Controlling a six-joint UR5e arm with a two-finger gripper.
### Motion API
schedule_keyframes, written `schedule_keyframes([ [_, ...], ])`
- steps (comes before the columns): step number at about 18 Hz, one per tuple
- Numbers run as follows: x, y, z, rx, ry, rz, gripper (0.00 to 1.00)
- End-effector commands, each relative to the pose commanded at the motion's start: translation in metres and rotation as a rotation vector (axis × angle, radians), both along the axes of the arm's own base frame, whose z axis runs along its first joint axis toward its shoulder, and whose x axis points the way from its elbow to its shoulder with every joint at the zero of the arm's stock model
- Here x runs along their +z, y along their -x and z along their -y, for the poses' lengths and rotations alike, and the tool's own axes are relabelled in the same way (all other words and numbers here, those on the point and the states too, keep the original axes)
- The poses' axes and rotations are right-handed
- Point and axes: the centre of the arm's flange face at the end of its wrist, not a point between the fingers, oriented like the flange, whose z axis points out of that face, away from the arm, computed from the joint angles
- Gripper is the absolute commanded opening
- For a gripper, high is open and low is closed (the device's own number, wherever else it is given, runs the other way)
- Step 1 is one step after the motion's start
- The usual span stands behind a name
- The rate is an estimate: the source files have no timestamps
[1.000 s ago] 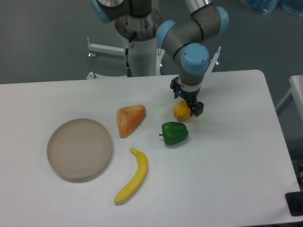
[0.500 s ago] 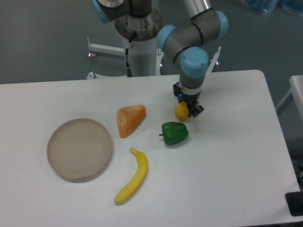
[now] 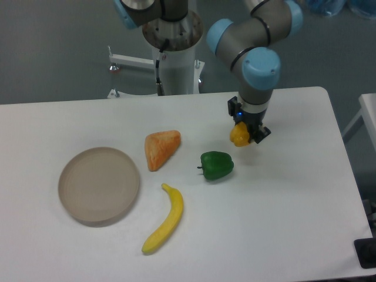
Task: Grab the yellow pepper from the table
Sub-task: 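Lift the held yellow pepper up off the table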
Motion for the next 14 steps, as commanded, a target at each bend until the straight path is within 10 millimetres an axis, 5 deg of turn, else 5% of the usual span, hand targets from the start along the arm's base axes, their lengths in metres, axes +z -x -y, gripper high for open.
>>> schedule_keyframes([
  [7, 0.013, 0.022, -0.054, 0.066, -0.063, -0.011, 0.21],
  [14, 0.022, 0.032, -0.074, 0.04, -0.116, -0.011, 0.21],
])
